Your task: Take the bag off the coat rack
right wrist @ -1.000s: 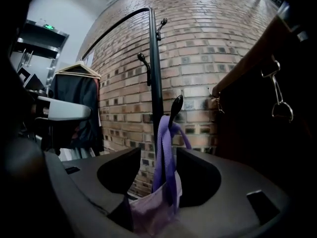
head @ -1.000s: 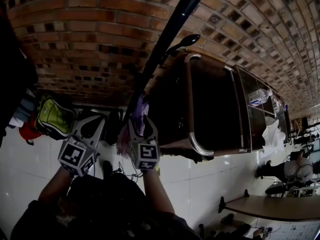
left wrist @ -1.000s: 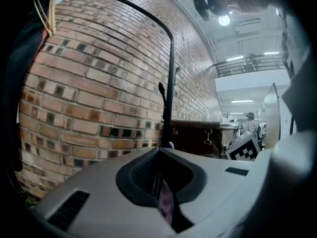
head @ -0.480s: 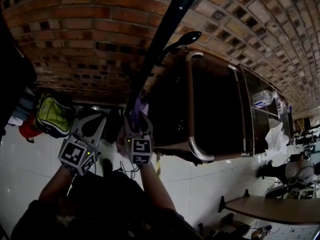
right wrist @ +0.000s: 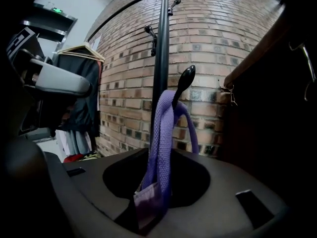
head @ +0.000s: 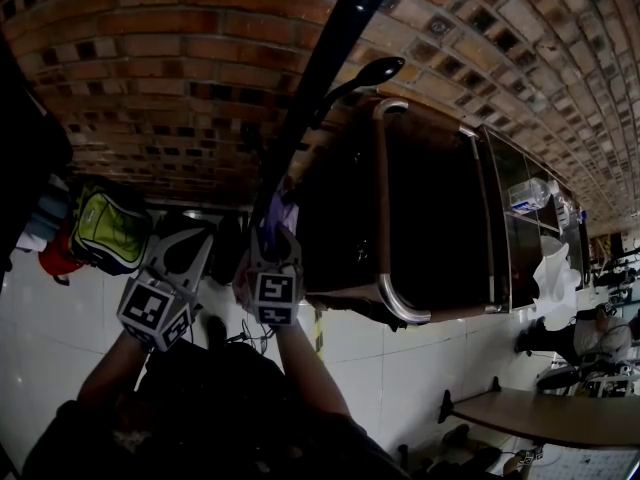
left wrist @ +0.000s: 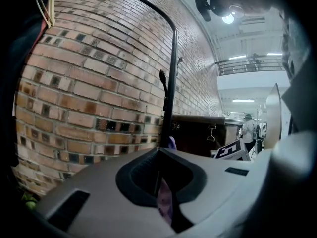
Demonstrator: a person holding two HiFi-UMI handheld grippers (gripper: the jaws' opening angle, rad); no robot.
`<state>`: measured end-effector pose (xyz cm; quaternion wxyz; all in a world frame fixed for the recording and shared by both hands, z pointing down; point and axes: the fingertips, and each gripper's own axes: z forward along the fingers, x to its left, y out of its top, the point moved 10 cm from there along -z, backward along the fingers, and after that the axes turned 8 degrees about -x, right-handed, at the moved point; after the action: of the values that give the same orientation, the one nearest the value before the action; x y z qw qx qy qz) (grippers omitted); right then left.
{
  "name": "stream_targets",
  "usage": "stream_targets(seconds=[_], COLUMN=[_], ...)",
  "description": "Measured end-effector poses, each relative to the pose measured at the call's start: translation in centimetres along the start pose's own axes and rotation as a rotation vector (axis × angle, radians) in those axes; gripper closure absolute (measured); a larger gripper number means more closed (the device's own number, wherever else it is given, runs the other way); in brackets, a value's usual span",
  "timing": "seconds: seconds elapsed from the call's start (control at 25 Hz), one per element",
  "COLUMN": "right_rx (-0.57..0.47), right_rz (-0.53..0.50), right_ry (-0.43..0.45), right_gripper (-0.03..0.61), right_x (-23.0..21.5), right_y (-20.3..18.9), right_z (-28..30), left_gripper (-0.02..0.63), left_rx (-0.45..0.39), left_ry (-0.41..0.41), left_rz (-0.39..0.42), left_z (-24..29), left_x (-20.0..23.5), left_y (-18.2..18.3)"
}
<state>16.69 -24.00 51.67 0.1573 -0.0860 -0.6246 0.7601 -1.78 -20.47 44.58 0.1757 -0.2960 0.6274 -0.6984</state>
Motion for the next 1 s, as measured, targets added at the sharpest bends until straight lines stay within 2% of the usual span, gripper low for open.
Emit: stream_targets(seconds=[0.32, 0.48, 0.72, 1.0], right_rx=[0.005, -0.031, -0.031, -0.036], right_rz=[-0.021, 0.032, 0.104, 0.126], right_ry=[0.019, 0.069, 0.076, 0.088], right_gripper=[0.516, 0.540, 0.543, 0.546], right_x=[-0.3, -1.0, -1.2, -1.5], right_y=[0.1, 0.1, 0.5, 1.0], right_z=[-0.1, -0.1, -0.2, -0.7], left_gripper=[0.586, 0.586, 0.587, 0.588], left_rx=[0.004, -0.002, 0.002, -0.005], left_ry=[0.003, 0.009, 0.013, 0.018], left_rz=[-0.001, -0.002, -0.006, -0.008], left_z=[-0.1, -0.2, -0.1, -0.2], left_x=[0.0, 0.3, 0.5, 0.9], left_y=[-0.2, -0.3, -0.2, 0.1])
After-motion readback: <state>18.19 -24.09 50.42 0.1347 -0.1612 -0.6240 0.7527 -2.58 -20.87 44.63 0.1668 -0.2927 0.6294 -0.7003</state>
